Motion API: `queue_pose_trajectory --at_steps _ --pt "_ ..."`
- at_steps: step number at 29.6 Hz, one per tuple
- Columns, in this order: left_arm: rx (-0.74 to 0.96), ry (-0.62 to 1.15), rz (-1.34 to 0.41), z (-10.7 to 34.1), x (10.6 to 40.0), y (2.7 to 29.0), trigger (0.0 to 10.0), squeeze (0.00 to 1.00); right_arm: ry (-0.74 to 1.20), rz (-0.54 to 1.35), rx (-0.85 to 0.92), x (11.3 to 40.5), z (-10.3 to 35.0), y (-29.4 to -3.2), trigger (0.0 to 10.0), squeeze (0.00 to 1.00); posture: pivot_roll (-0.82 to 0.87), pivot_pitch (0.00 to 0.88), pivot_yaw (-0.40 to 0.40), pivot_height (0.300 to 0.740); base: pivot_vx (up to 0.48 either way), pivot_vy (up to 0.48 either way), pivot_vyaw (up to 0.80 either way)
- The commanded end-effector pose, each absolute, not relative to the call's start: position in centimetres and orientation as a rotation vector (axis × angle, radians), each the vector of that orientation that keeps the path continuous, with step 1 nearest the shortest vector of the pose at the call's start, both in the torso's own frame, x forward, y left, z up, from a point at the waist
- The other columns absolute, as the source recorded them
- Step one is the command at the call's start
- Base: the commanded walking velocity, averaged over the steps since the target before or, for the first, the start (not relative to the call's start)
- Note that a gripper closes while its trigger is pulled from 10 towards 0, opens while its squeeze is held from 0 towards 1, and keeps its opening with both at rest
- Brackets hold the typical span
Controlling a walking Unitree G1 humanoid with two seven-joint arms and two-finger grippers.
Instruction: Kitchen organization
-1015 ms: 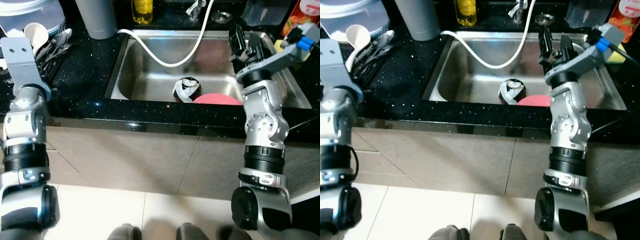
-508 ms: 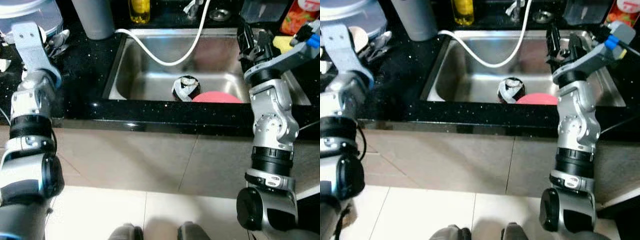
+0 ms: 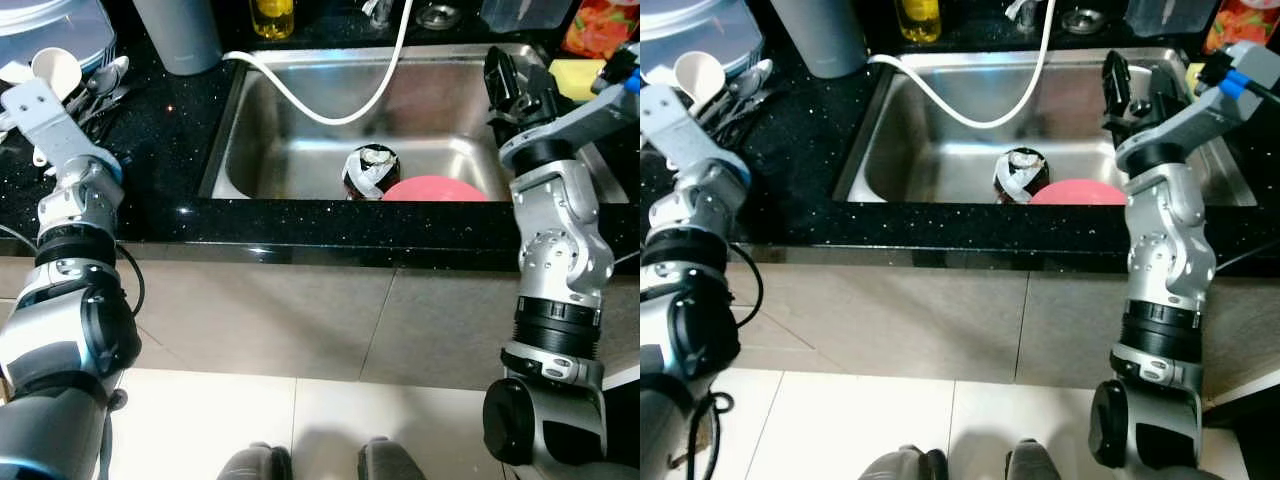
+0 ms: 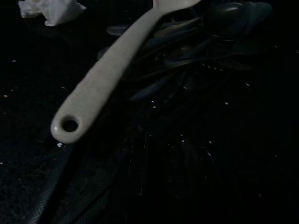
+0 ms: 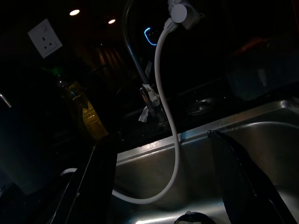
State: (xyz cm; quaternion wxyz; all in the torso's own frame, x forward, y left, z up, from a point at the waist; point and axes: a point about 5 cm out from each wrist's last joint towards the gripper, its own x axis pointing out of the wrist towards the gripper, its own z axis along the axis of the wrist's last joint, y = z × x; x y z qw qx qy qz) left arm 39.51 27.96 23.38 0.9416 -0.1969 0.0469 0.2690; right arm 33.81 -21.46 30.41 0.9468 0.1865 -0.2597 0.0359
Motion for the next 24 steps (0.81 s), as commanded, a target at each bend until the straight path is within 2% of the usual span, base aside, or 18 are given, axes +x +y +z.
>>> queue_pose_trajectory --at_steps 1,11,13,14,15,24 --pt "-0.418 0.120 0.606 22.9 39.1 29.1 10.0 0.00 -0.524 0.073 0.377 33.6 30.4 -21.4 10.0 0.00 -0.11 0.194 0.110 0.740 0.000 0.000 0.00" --pt "-0.483 0.158 0.599 23.2 39.2 28.8 10.0 0.00 -0.520 0.072 0.373 33.6 30.4 -21.3 10.0 0.00 -0.10 0.200 0.118 0.740 0.000 0.000 0.00" --pt "-0.294 0.119 0.573 24.7 39.2 29.1 10.0 0.00 -0.522 0.066 0.374 33.5 30.4 -21.5 10.0 0.00 -0.09 0.202 0.123 0.740 0.000 0.000 0.00" --pt "-0.294 0.119 0.573 24.7 39.2 29.1 10.0 0.00 -0.522 0.066 0.374 33.5 30.4 -21.5 10.0 0.00 -0.09 0.202 0.123 0.740 0.000 0.000 0.00" --pt "-0.115 0.084 0.569 25.9 39.0 29.8 10.0 0.00 -0.521 0.061 0.377 33.4 30.3 -21.5 10.0 0.00 -0.09 0.201 0.124 0.740 0.000 0.000 0.00" --pt "-0.093 0.125 0.597 25.4 37.8 32.2 10.0 0.00 -0.515 0.063 0.386 33.6 30.1 -21.4 10.0 0.00 -0.07 0.200 0.125 0.740 0.000 0.000 0.00"
